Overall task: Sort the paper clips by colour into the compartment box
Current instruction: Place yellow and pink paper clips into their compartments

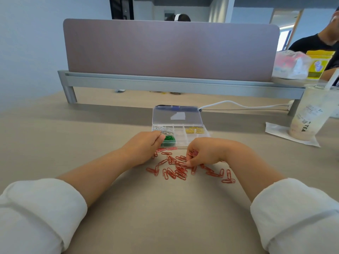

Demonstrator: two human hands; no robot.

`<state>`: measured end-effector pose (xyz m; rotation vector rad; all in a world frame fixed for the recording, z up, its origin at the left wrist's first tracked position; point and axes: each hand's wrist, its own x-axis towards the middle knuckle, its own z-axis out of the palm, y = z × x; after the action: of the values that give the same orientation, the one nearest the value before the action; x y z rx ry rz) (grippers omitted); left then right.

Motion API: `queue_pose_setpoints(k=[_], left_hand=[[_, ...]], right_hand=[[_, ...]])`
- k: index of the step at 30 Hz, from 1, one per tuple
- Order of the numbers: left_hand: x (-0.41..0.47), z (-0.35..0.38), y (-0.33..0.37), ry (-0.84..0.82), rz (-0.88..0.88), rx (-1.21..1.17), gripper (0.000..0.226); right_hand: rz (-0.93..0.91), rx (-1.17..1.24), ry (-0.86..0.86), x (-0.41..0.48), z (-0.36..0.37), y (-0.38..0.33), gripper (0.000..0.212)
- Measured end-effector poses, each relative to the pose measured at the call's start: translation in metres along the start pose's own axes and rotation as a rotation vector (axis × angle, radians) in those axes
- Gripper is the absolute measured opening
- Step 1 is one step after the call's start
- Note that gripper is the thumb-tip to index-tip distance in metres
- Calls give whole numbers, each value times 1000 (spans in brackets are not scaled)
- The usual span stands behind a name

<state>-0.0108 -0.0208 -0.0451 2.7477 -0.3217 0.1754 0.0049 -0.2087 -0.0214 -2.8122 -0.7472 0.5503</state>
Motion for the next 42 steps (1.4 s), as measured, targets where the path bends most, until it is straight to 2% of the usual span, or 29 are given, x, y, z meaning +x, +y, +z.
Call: queue_pose_setpoints(k=[4,9,10,12,19,22,26,28,29,31,37,42], left_hand=[[3,0,-5,21,-32,205,28],[-1,-1,-4,49,36,350,24],[-1,0,-3,53,46,369,25],[-1,0,-5,72,69,398,26],[-2,-3,-8,43,76,330,28],[-1,-5,-7,17,76,339,28],[-1,-6,-5,-32,83,361,25],[-2,-6,-5,-63,80,373,23],[-3,-5,-4,-73,75,371,22],[-3,-6,-4,-77,48,296,16],[-1,-12,-9,-45,-28,-80,15],[0,-20,-19,43,-49,-170,18]], right_hand=[[12,7,18,-2,-1,-2,18],[-17,181,118,-1,0,-6,13],[-18,208,137,0,1,-6,18],[-30,225,160,4,3,-7,26],[-49,404,269,15,11,-7,26],[-39,351,313,21,12,-8,34],[6,112,432,22,11,-13,49],[3,48,439,21,12,-17,48],[5,29,428,23,13,-18,41],[28,47,420,27,17,-16,24],[19,13,455,26,20,-16,25],[33,-12,427,27,19,-18,15]])
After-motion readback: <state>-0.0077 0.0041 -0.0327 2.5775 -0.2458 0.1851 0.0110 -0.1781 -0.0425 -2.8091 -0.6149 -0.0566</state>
